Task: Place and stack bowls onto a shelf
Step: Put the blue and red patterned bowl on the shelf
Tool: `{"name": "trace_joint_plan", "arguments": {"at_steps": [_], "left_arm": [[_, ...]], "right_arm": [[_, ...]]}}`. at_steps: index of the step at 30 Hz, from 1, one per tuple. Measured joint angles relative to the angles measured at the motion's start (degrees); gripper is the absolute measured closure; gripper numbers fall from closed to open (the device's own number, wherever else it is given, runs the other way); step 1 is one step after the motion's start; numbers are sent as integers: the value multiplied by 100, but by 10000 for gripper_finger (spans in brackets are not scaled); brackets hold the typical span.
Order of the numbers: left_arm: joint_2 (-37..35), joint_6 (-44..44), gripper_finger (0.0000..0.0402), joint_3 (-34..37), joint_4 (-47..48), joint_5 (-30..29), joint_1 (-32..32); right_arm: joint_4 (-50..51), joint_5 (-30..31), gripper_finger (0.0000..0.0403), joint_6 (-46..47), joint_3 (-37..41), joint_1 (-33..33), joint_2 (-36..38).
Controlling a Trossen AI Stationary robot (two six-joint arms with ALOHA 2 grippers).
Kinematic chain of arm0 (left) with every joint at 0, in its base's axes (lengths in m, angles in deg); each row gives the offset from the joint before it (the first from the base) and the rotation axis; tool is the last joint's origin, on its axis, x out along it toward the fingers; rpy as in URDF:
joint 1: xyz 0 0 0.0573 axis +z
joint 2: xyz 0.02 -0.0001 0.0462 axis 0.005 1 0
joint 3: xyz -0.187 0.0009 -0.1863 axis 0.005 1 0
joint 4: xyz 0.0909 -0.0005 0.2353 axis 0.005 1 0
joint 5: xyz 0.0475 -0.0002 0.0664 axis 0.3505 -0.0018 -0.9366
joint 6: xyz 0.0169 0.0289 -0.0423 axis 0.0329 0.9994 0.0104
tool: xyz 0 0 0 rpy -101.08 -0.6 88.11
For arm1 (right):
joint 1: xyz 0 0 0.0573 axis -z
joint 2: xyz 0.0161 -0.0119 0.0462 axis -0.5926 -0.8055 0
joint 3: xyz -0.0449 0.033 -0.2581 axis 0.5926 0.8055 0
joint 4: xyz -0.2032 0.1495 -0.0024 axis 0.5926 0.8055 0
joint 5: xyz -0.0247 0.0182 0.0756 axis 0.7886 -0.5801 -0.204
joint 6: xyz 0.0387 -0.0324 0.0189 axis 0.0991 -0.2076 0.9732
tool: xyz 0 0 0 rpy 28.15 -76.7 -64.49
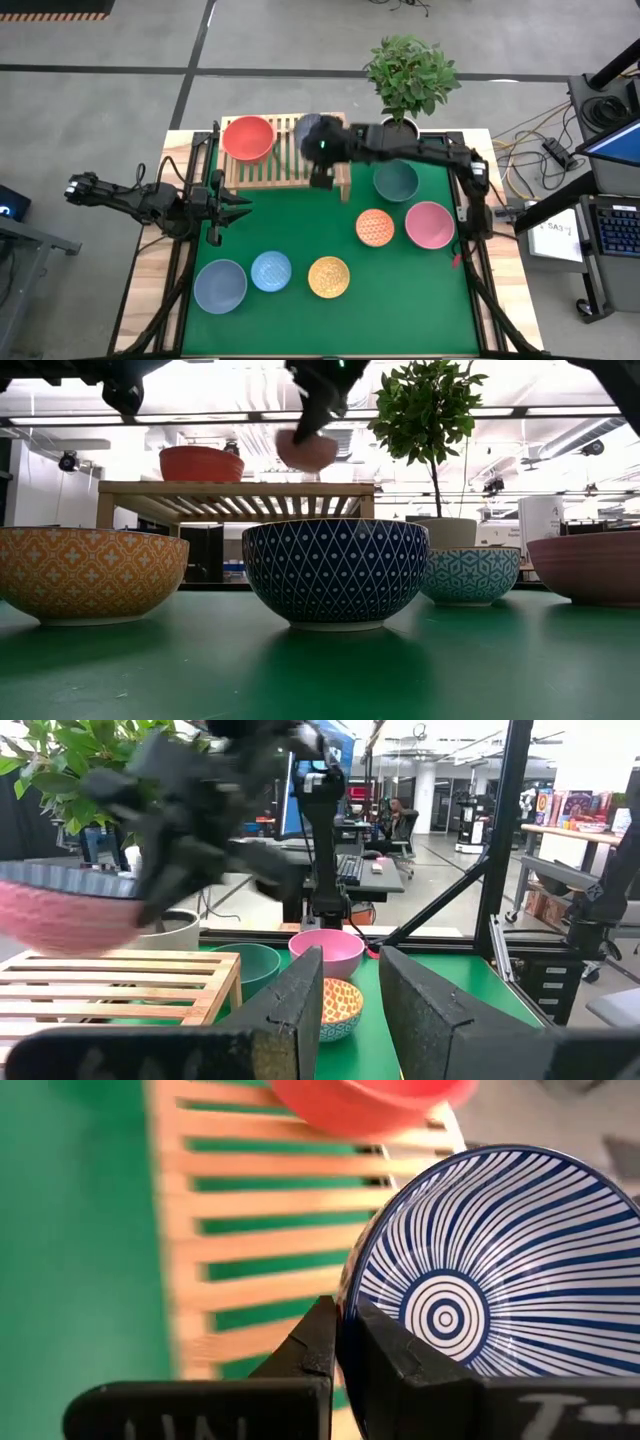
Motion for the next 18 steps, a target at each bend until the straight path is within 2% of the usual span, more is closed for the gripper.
{"name": "trace_joint_plan", "arguments": {"at_steps": [6, 14, 18], "left_arm": [[2, 65, 318, 0, 0, 0, -2], [1, 101, 318, 0, 0, 0, -1], [1, 127, 318, 0, 0, 0, 0]], "right_arm": [[-38, -852, 390, 136, 194, 602, -7], [-305, -943, 390, 5, 373, 696, -7], [-478, -1247, 390, 97, 491, 694, -9]]}}
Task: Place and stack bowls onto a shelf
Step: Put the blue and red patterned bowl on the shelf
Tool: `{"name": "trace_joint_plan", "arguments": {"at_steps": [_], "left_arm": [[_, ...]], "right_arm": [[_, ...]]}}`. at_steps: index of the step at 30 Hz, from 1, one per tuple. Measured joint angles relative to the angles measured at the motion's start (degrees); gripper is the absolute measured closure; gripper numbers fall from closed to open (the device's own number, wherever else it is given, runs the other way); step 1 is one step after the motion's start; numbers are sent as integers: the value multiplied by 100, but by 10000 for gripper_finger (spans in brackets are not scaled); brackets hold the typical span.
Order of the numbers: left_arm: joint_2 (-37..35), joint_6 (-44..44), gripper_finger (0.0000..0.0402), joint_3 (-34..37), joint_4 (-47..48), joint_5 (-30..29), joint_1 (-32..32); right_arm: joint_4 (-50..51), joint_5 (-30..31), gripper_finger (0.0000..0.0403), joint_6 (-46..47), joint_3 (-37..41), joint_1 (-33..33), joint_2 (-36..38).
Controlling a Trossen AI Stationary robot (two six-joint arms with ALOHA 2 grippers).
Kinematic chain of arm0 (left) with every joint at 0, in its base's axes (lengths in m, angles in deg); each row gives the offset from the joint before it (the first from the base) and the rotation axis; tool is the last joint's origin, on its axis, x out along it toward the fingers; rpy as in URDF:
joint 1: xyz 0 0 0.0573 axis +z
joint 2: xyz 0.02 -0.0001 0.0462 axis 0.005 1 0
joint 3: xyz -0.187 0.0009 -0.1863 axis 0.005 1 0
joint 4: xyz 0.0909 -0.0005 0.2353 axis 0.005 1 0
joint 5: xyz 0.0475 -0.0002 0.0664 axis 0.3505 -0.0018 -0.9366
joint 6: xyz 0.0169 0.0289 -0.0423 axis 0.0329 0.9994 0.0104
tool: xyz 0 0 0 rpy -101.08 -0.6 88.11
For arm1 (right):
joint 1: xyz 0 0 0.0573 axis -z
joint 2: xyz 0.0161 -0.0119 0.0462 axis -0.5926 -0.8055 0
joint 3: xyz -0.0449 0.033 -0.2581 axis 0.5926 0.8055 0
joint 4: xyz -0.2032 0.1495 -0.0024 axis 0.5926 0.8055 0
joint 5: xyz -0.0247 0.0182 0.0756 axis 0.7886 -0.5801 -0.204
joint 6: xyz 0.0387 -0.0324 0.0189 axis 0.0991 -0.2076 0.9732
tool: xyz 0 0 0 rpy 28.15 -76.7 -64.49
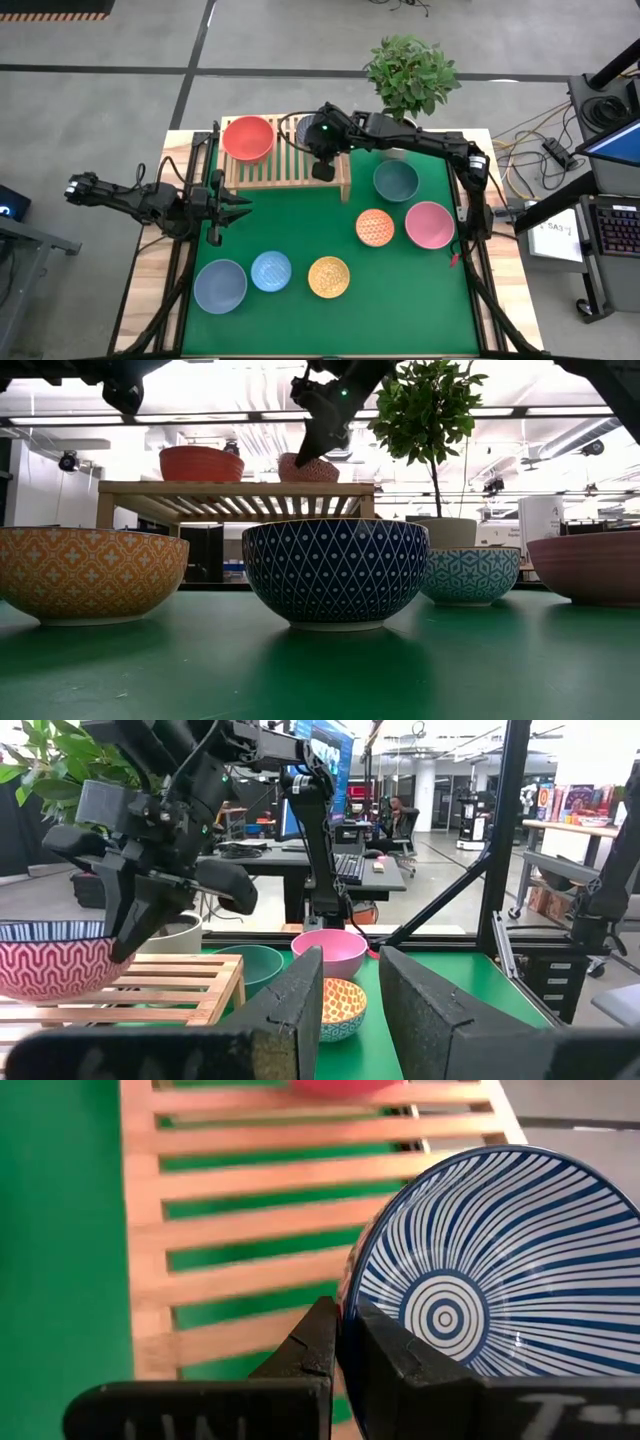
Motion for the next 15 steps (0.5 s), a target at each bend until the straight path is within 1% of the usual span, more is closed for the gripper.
{"name": "trace_joint_plan", "arguments": {"at_steps": [9, 15], "left_arm": [[0, 0, 318, 0, 0, 0, 0], [0, 0, 318, 0, 0, 0, -1]], "right_arm": [[-106, -64, 390, 10, 27, 2, -2], [-131, -43, 390, 9, 30, -2, -159]]}}
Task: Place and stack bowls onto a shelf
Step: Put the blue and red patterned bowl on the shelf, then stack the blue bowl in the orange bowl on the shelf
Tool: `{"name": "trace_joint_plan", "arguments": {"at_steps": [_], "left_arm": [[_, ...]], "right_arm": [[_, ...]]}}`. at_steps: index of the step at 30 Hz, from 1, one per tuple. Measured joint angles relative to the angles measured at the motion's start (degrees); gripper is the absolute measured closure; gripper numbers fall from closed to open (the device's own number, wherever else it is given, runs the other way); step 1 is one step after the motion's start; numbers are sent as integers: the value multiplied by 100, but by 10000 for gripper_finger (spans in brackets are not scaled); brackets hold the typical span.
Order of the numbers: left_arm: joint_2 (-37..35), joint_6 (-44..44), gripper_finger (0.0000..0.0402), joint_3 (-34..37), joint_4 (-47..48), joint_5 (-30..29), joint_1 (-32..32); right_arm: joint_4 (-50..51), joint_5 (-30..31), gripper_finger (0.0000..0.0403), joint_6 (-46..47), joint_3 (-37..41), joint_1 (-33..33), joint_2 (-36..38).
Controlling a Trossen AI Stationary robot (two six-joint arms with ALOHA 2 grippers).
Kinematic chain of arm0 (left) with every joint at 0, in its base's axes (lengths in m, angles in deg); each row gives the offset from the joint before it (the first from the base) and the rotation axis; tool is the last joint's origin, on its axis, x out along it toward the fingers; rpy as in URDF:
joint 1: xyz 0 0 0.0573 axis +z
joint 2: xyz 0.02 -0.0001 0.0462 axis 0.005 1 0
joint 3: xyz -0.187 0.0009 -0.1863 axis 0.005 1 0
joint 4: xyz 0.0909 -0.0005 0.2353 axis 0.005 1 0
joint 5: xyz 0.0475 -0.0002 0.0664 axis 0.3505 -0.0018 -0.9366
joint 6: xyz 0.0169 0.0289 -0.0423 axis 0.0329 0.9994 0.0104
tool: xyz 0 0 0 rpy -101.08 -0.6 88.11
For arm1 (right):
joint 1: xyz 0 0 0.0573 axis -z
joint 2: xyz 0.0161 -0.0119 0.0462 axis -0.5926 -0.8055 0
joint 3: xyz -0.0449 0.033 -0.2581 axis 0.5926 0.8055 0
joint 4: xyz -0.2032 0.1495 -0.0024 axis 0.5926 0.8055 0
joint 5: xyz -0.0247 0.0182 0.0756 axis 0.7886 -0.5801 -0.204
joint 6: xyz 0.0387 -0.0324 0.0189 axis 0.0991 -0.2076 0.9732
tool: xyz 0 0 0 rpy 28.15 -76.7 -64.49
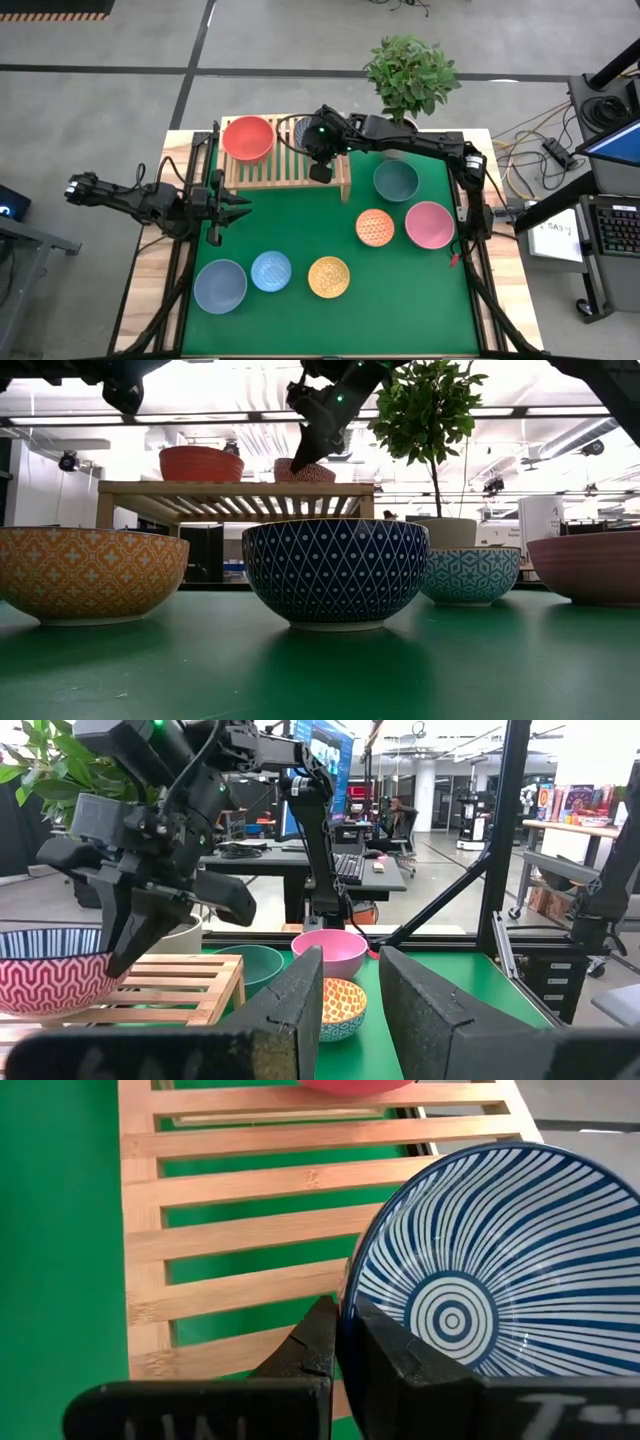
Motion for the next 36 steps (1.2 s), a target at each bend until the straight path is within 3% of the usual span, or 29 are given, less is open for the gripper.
{"name": "trace_joint_plan", "arguments": {"at_steps": [7, 19, 27, 31, 36], "left_arm": [[-1, 0, 318, 0, 0, 0, 1], [0, 0, 318, 0, 2, 0, 1], [0, -43, 318, 0, 2, -2, 1], [0, -118, 318, 0, -12, -2, -1], [48, -130, 318, -1, -282, -4, 1]], "right_arm": [[-131, 56, 381, 54, -2, -3, -91], [-45, 301, 261, 336, -29, -38, -54], [723, 278, 233, 560, -164, -240, 406], [1039, 234, 232, 675, 140, -504, 769], [587, 239, 232, 807, 1207, -1026, 1485]]}}
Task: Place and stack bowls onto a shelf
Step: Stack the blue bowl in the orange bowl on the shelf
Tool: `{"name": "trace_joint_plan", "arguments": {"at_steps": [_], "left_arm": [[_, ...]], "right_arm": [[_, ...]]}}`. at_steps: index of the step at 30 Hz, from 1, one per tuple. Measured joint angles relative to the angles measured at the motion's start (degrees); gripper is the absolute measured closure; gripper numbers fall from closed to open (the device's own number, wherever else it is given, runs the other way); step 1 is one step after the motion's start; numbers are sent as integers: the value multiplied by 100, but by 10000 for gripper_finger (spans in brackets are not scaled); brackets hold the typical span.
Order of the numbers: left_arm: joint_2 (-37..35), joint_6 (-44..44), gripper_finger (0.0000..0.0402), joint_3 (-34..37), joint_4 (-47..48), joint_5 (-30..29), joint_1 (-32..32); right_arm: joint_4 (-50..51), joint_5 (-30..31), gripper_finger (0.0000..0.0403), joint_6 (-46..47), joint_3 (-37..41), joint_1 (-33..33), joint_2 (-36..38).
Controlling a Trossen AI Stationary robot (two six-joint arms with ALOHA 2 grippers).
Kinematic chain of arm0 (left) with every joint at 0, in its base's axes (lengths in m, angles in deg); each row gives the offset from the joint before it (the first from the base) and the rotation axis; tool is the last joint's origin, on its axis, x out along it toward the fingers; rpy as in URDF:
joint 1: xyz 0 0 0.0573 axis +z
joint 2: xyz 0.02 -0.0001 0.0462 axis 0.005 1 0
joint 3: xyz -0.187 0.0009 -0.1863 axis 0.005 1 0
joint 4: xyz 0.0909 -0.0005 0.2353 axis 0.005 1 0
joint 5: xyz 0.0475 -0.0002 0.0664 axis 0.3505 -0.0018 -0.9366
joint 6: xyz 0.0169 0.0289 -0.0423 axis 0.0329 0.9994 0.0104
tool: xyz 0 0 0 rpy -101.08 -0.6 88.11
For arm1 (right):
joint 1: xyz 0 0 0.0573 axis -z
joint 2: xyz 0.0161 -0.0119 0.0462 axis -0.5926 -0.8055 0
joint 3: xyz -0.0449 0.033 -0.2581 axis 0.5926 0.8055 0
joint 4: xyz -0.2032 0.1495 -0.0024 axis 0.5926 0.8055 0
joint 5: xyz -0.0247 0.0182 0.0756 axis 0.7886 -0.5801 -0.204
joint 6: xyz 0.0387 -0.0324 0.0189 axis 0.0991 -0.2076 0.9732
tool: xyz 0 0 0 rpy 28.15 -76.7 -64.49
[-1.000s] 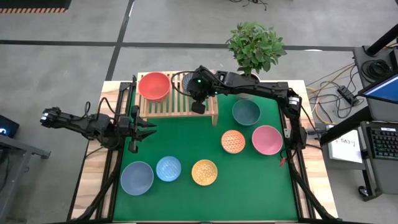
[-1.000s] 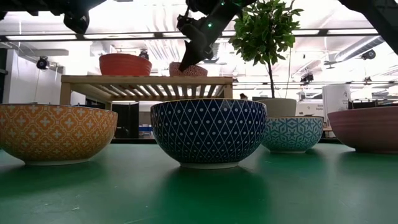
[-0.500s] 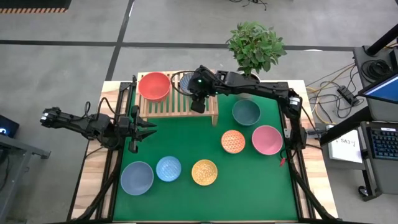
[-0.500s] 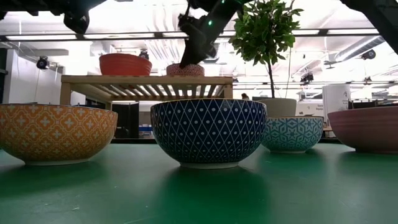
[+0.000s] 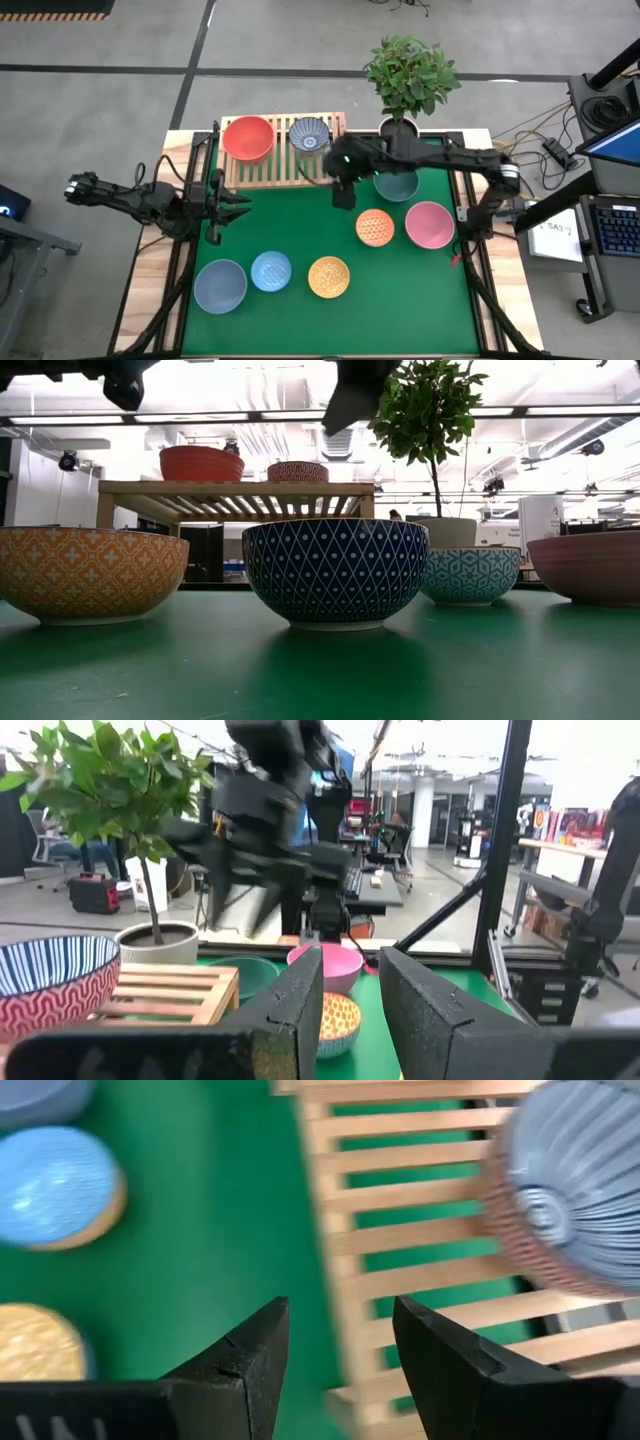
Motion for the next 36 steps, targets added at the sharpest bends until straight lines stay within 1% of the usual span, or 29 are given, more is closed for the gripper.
{"name": "trace_joint_plan", "arguments": {"at_steps": [5, 8, 12, 16, 18, 21, 24, 26, 28, 33, 36], "left_arm": [[80, 1, 318, -24, -124, 0, 0], [214, -57, 318, -161, -148, -3, 0], [638, -366, 318, -340, -127, -4, -1], [1220, -1012, 318, -621, 87, -2, -2], [1526, -1539, 318, -947, 611, 2, -2], [2053, -2480, 318, -1599, 1860, 4, -2], [2650, -3210, 318, -2199, 3029, 24, -49], [3041, -3694, 318, -2566, 3690, 283, -91], [3426, -4137, 318, -2917, 4170, 610, -156], [4270, -4846, 318, -3611, 4961, 981, -541], [4707, -5403, 318, -4014, 5392, 1274, -875]], "right_arm": [[-1100, 46, 232, 109, 1407, -580, 894], [-1802, 45, 232, 53, 2230, -906, 1421], [-2439, 49, 232, -308, 3194, -1265, 2016], [-3514, 47, 232, -458, 4108, -1400, 2531], [-3886, 49, 232, -610, 4504, -1411, 2758], [-4335, 59, 232, -807, 4998, -1399, 3057], [-4853, 47, 232, -1039, 5402, -1346, 3310], [-5181, 63, 232, -1191, 5635, -1332, 3427], [-5304, 59, 232, -1313, 5790, -1333, 3536], [-5406, 18, 232, -1553, 5923, -1245, 3773], [-5375, -329, 232, -1702, 5981, -1117, 3952]]}}
